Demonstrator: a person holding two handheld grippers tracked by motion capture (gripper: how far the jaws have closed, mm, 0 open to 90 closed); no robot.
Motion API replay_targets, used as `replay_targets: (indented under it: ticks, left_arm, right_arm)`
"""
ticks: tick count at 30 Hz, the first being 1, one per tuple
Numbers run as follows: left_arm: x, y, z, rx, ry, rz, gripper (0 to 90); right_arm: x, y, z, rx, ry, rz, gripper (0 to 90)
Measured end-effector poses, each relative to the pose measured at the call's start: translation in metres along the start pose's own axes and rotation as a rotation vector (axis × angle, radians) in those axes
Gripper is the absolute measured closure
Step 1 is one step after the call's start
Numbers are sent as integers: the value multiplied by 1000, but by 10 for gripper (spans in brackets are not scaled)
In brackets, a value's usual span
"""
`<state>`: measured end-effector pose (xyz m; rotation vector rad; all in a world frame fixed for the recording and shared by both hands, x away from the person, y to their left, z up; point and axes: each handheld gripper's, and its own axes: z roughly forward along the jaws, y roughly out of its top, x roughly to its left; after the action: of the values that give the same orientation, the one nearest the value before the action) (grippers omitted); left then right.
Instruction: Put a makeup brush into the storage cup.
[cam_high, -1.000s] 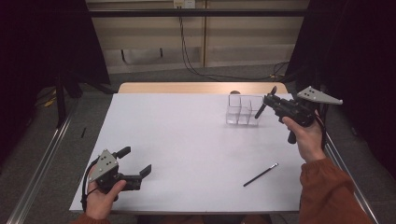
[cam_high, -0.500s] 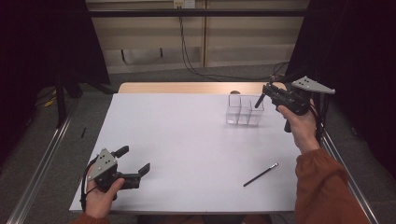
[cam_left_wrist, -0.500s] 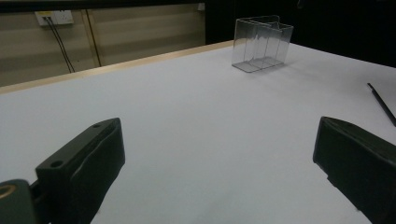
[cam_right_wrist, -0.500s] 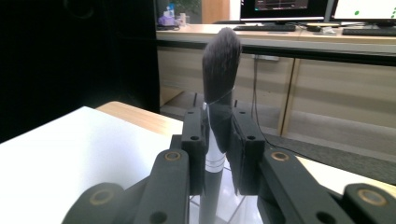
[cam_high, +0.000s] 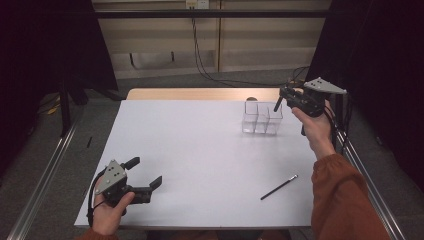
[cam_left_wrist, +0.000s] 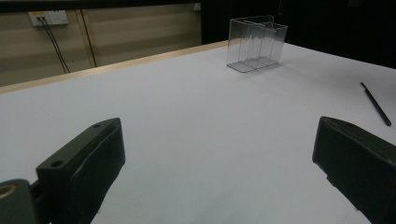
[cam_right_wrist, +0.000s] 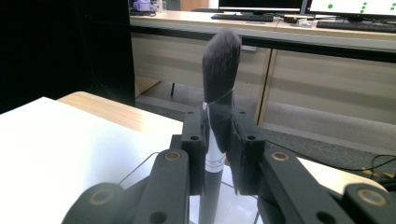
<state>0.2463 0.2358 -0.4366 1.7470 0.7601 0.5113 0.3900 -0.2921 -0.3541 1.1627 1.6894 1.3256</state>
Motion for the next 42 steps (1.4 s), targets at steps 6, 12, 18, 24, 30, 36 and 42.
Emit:
replay_targets:
  ticks: [6, 12, 18, 24, 30, 36, 42]
  left_arm:
    - [2, -1, 0, 3, 2, -2, 24]
    - [3, -2, 1, 15, 2, -8, 21]
    - [4, -2, 1, 16, 13, -3, 21]
    - [6, -2, 1, 17, 12, -11, 21]
    - [7, -2, 1, 21, 16, -6, 21]
    - [7, -3, 2, 27, 16, -5, 21]
    - [7, -3, 3, 27, 16, -2, 21]
  right_arm:
    - [-2, -5, 4, 9, 4, -5, 788]
    - [-4, -11, 6, 15, 7, -6, 787]
    - [-5, -19, 7, 30, 8, 4, 787]
    - [-4, -25, 10, 43, 9, 8, 788]
    - [-6, -34, 13, 60, 9, 13, 788]
    - [-8, -39, 14, 70, 2, 18, 788]
    - [-8, -45, 18, 83, 0, 23, 788]
